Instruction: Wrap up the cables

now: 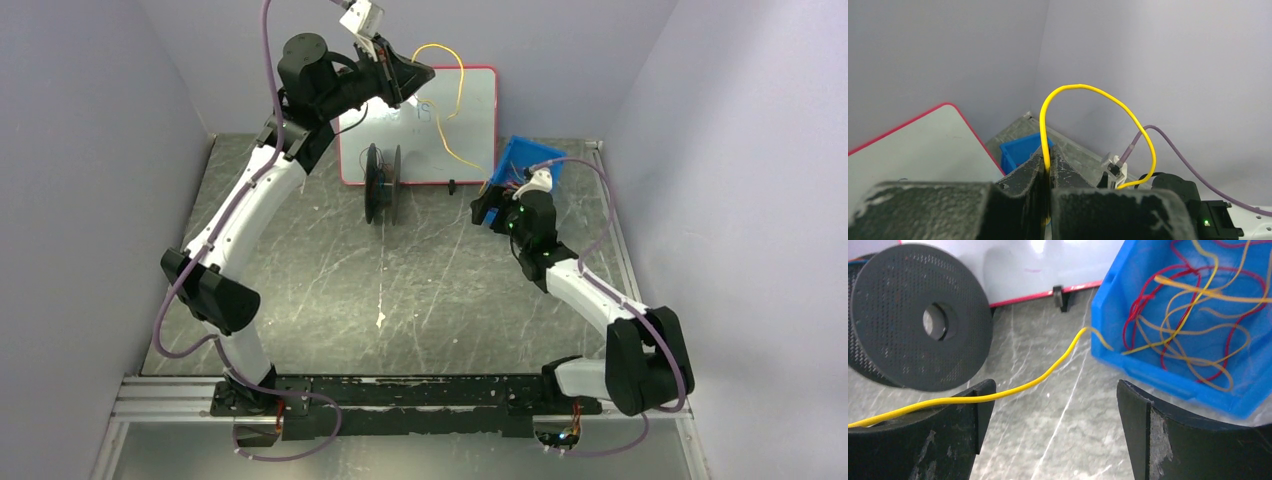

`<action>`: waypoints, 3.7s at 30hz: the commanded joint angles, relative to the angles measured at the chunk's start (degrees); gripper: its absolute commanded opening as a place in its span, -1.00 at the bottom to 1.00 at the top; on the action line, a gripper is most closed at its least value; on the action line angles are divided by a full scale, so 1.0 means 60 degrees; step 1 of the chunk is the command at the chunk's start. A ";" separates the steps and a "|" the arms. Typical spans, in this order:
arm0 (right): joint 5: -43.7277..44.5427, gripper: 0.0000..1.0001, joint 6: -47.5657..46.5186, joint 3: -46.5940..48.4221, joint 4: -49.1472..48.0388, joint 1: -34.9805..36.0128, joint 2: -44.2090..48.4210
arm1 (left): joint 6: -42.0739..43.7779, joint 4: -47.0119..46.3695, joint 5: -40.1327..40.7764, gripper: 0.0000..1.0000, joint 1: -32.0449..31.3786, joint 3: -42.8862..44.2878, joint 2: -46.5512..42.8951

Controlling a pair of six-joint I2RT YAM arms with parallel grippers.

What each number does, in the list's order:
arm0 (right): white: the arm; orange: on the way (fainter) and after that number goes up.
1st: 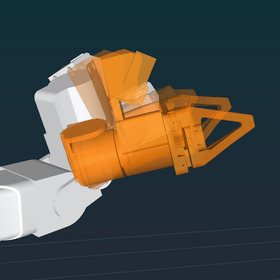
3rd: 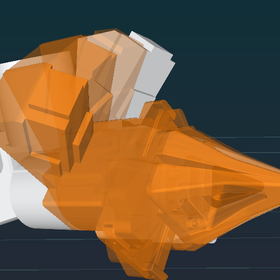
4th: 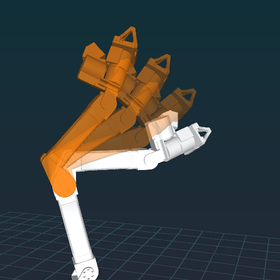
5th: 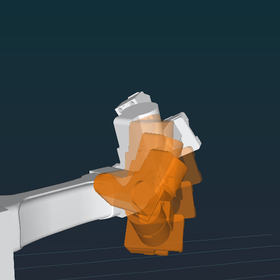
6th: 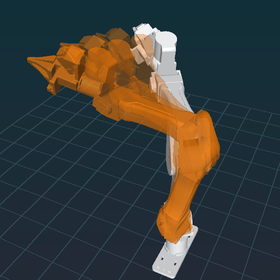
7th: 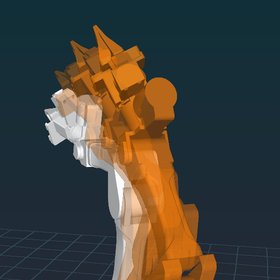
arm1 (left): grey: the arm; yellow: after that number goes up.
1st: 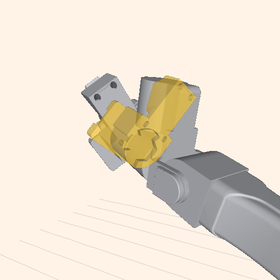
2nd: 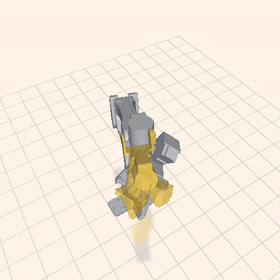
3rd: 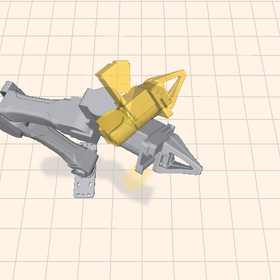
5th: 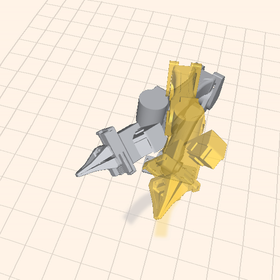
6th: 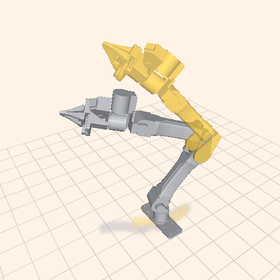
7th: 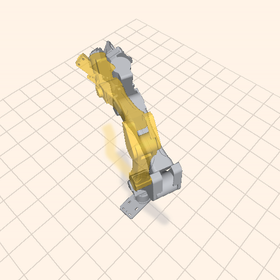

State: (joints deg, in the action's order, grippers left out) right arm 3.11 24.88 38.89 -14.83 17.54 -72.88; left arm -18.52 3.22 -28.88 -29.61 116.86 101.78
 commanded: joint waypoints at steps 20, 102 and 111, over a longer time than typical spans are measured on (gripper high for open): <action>0.1517 -0.27 -0.1145 0.1218 -0.2153 0.0053 -0.1052 | 0.0349 0.0884 0.0704 -0.86 0.0173 -0.0493 -0.1578; -0.2338 -0.69 -0.0004 0.0022 0.5501 0.0115 0.4082 | -0.0992 0.1412 -0.1924 -0.86 -0.0169 -0.9684 -0.7679; -0.3971 0.19 0.0613 -0.0718 0.6001 0.0488 0.4849 | -0.0582 0.2020 -0.0543 -0.86 -0.0178 -0.9739 -0.7719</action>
State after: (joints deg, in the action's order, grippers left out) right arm -15.14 26.06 34.65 19.38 19.03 -46.94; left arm -23.18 13.52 -36.38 -30.46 58.43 55.90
